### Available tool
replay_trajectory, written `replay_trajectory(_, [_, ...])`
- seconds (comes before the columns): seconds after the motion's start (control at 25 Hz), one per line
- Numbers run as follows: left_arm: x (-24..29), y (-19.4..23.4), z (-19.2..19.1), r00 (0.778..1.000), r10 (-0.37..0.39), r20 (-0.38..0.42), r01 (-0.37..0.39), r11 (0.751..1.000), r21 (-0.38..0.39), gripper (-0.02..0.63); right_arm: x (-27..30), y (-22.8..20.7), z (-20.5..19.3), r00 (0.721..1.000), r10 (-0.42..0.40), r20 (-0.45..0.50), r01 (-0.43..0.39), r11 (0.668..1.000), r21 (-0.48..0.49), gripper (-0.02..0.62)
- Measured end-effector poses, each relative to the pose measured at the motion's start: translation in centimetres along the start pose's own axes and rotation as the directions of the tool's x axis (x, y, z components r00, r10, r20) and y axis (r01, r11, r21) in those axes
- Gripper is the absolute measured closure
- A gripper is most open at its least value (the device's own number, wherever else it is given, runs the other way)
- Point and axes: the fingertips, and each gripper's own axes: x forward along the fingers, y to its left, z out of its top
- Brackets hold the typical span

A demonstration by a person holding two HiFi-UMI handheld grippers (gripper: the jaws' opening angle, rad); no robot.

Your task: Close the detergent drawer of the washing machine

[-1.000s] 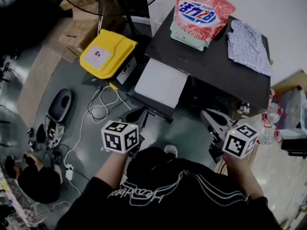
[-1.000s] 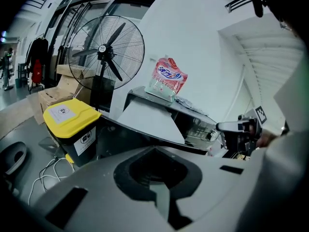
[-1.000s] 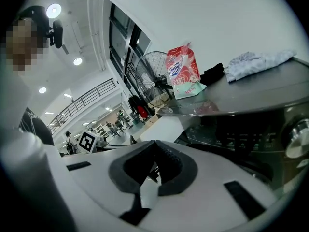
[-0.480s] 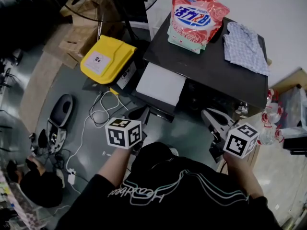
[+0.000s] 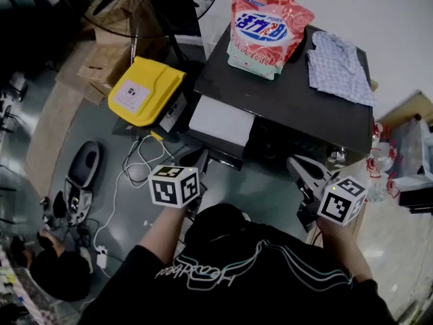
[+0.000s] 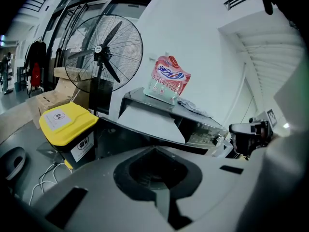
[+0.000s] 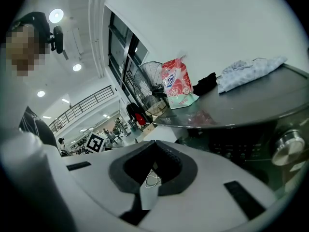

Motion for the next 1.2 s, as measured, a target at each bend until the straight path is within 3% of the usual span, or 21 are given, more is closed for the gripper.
replay_trajectory(1.2, [6.1,0.4,5.0,0.999,-0.037,-0.013,0.038,0.998,0.059,0.584,0.0,-2.9,2.4,0.994,-0.102,0.046,0.101,0.994,0.036,0.569])
